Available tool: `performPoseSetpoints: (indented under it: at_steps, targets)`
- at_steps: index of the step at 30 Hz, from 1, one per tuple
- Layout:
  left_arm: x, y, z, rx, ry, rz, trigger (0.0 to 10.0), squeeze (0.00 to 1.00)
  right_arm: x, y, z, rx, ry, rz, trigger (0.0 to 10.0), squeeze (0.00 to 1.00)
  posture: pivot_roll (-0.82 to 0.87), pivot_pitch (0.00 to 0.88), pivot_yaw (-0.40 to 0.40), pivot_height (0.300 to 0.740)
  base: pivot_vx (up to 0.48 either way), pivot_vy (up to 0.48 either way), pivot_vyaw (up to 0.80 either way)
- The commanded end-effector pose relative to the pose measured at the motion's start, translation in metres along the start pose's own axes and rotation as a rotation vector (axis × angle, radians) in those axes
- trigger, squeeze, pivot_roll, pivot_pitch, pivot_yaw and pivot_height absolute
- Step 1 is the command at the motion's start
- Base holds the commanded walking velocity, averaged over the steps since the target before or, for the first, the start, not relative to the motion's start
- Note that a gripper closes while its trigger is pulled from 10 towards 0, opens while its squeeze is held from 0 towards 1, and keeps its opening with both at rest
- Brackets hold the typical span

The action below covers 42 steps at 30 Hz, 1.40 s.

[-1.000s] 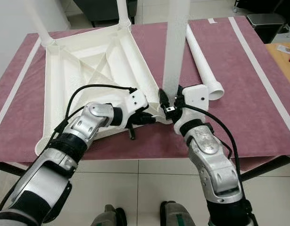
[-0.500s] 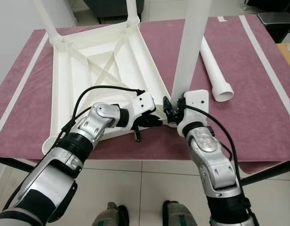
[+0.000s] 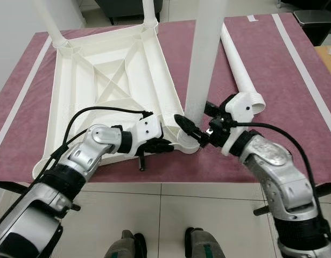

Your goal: Building children table

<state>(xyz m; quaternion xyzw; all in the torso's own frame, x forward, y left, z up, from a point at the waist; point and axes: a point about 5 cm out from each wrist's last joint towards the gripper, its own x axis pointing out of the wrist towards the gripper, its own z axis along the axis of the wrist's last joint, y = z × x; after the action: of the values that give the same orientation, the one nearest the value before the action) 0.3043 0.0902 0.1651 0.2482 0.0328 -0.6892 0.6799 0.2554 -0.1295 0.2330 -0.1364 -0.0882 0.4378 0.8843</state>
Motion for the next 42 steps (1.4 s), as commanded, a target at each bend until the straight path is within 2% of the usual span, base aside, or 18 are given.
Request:
performPoseSetpoints:
  at_steps: [1, 11, 12, 13, 14, 16, 17, 20, 21, 25, 26, 31, 32, 33, 35, 36, 40, 42]
  targets:
    - [-0.013, -0.020, -0.006, -0.006, 0.030, -0.298, 0.0, 0.00, -0.005, 0.000, -0.003, 0.007, 0.020, 0.032, 10.0, 0.00, -0.10, 0.161, 0.148, 0.740, 0.000, 0.000, 0.00]
    - [-0.020, -0.023, -0.002, 0.002, 0.036, -0.296, 0.0, 0.00, 0.006, 0.017, -0.010, 0.057, 0.008, 0.157, 10.0, 0.00, -0.08, 0.163, 0.142, 0.740, 0.000, 0.000, 0.00]
    - [-0.019, -0.024, -0.001, 0.002, 0.031, -0.292, 0.0, 0.00, 0.008, 0.020, -0.011, 0.067, 0.001, 0.168, 9.0, 0.00, -0.08, 0.164, 0.142, 0.740, 0.000, 0.000, 0.00]
    - [-0.019, -0.024, -0.001, 0.002, 0.031, -0.292, 0.0, 0.00, 0.008, 0.020, -0.011, 0.067, 0.001, 0.168, 9.0, 0.00, -0.08, 0.164, 0.142, 0.740, 0.000, 0.000, 0.00]
    - [-0.016, -0.024, 0.001, 0.000, 0.019, -0.282, 0.0, 0.00, 0.011, 0.023, -0.014, 0.082, -0.004, 0.166, 1.3, 0.00, -0.09, 0.167, 0.143, 0.740, 0.000, 0.000, 0.00]
    - [-0.015, -0.023, 0.002, -0.001, 0.014, -0.278, 0.0, 0.00, 0.012, 0.024, -0.016, 0.086, -0.004, 0.160, 1.3, 0.00, -0.09, 0.167, 0.143, 0.740, 0.000, 0.000, 0.00]
    - [-0.013, -0.022, 0.003, -0.002, 0.009, -0.271, 0.0, 0.00, 0.012, 0.024, -0.019, 0.088, 0.007, 0.140, 0.0, 0.00, -0.09, 0.168, 0.144, 0.740, 0.000, 0.000, 0.00]
    - [-0.012, -0.020, 0.004, -0.003, 0.005, -0.264, 0.0, 0.00, 0.012, 0.024, -0.022, 0.088, 0.020, 0.122, 0.0, 0.00, -0.09, 0.168, 0.144, 0.740, 0.000, 0.000, 0.00]
    - [-0.006, -0.014, 0.006, -0.010, -0.014, -0.230, 0.0, 0.00, 0.012, 0.015, -0.037, 0.079, 0.099, -0.023, 0.0, 0.00, -0.09, 0.171, 0.144, 0.740, 0.000, 0.000, 0.00]
    - [0.000, -0.008, 0.009, -0.017, -0.036, -0.206, 0.0, 0.00, 0.011, 0.008, -0.050, 0.072, 0.170, -0.149, 0.0, 0.00, -0.09, 0.171, 0.144, 0.740, 0.000, 0.000, 0.00]
    - [0.009, -0.001, 0.015, -0.020, -0.060, -0.176, 0.0, 0.00, 0.009, -0.005, -0.063, 0.059, 0.255, -0.348, 0.0, 0.00, -0.09, 0.172, 0.146, 0.740, 0.000, 0.000, 0.00]
    - [0.015, 0.004, 0.018, -0.027, -0.076, -0.154, 0.0, 0.00, 0.006, -0.013, -0.070, 0.043, 0.308, -0.489, 0.0, 0.00, -0.09, 0.172, 0.146, 0.740, 0.000, 0.000, 0.00]
    - [0.021, 0.010, 0.021, -0.028, -0.085, -0.131, 0.0, 0.00, 0.002, -0.020, -0.074, 0.063, 0.339, -0.632, 0.0, 0.00, -0.10, 0.171, 0.150, 0.740, 0.000, 0.000, 0.00]
    - [0.021, 0.010, 0.021, -0.028, -0.085, -0.131, 0.0, 0.00, 0.002, -0.020, -0.074, 0.063, 0.339, -0.632, 0.0, 0.00, -0.10, 0.171, 0.150, 0.740, 0.000, 0.000, 0.00]
    - [0.032, 0.021, 0.027, -0.033, -0.102, -0.089, 0.0, 0.00, -0.007, -0.029, -0.080, 0.107, 0.393, -0.877, 0.0, 0.00, -0.10, 0.172, 0.153, 0.740, 0.000, 0.000, 0.00]
    - [0.032, 0.021, 0.027, -0.033, -0.102, -0.089, 0.0, 0.00, -0.007, -0.029, -0.080, 0.107, 0.393, -0.877, 0.0, 0.00, -0.10, 0.172, 0.153, 0.740, 0.000, 0.000, 0.00]
    - [0.052, 0.037, 0.036, -0.045, -0.110, -0.032, 0.0, 0.00, -0.004, -0.023, -0.084, 0.225, 0.417, -1.129, 0.0, 0.00, -0.10, 0.170, 0.154, 0.740, 0.000, 0.000, 0.00]
    - [0.055, 0.039, 0.038, -0.048, -0.113, -0.024, 0.0, 0.00, -0.002, -0.021, -0.085, 0.249, 0.420, -1.159, 0.0, 0.00, -0.10, 0.170, 0.154, 0.740, 0.000, 0.000, 0.00]
